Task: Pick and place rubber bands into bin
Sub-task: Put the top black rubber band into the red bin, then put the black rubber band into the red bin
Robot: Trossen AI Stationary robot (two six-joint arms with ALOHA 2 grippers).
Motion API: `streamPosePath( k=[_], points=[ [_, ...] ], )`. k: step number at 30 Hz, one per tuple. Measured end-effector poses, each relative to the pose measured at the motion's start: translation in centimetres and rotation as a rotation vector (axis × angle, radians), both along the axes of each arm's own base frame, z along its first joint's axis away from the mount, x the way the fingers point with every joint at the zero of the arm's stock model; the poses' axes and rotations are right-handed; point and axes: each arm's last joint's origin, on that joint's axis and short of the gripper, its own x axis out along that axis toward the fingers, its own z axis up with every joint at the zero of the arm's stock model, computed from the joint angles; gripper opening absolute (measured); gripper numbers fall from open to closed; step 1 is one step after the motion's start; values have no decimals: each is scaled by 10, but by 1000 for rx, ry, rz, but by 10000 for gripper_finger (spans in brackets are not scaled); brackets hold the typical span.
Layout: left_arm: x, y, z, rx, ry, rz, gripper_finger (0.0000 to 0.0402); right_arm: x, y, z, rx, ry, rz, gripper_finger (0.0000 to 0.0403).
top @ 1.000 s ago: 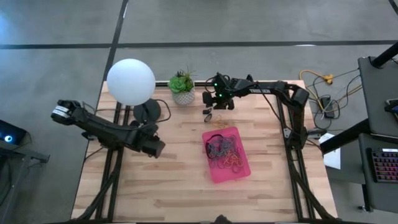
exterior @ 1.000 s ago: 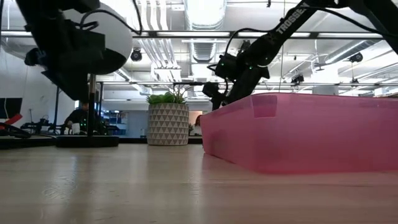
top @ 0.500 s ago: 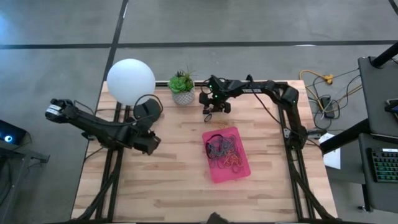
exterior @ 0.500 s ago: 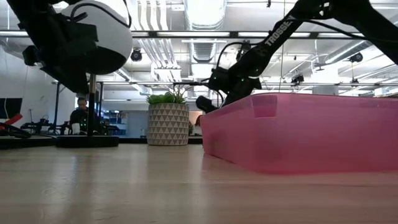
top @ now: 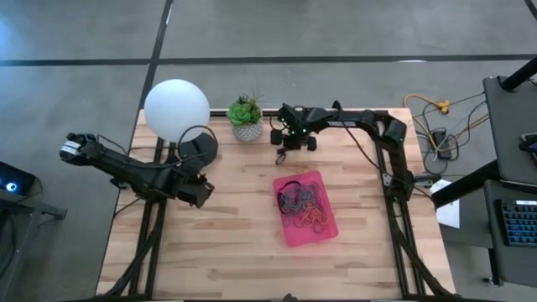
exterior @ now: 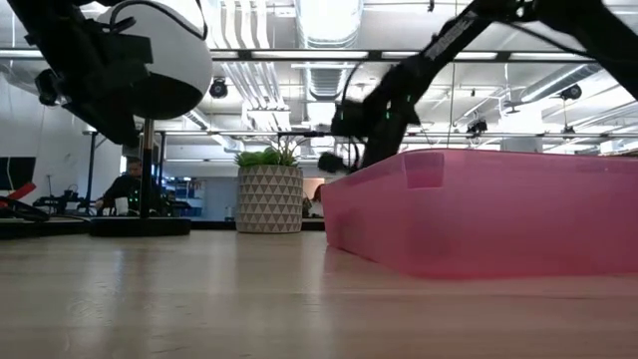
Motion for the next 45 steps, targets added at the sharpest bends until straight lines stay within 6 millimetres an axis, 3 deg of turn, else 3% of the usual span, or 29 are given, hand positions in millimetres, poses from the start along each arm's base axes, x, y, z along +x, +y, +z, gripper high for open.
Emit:
streamPosePath(
  k=[6, 11, 16, 19, 22, 25, 29, 33, 38, 45],
  points=[
    [0, 0, 0, 19, -8, 2, 157, -8, 22, 74, -188, -104, 106, 9],
    [1, 0, 1, 38, -2, -21, 157, -28, 62, 119, -193, -116, 262, 9],
    [3, 0, 1, 47, 3, -60, 157, -38, 123, 125, -80, -12, 509, 17],
    [6, -1, 2, 53, 0, -90, 157, -29, 155, 121, -95, -7, 604, 50],
    [6, -1, 1, 55, -1, -95, 157, -24, 173, 113, -144, 46, 628, 101],
    [7, -1, 1, 54, 0, -95, 157, -32, 171, 115, -219, 168, 614, 156],
    [7, -1, 1, 45, 1, -97, 157, -40, 146, 135, -307, 194, 622, 213],
    [7, -1, 1, 44, 2, -99, 157, -31, 123, 144, -552, 148, 993, 242],
    [7, -2, 1, 60, 25, -142, 157, -1, 104, 115, -798, 178, 1486, 251],
    [8, -2, 2, 53, 28, -152, 157, 22, 77, 57, -664, 290, 1704, 251]
  ],
)
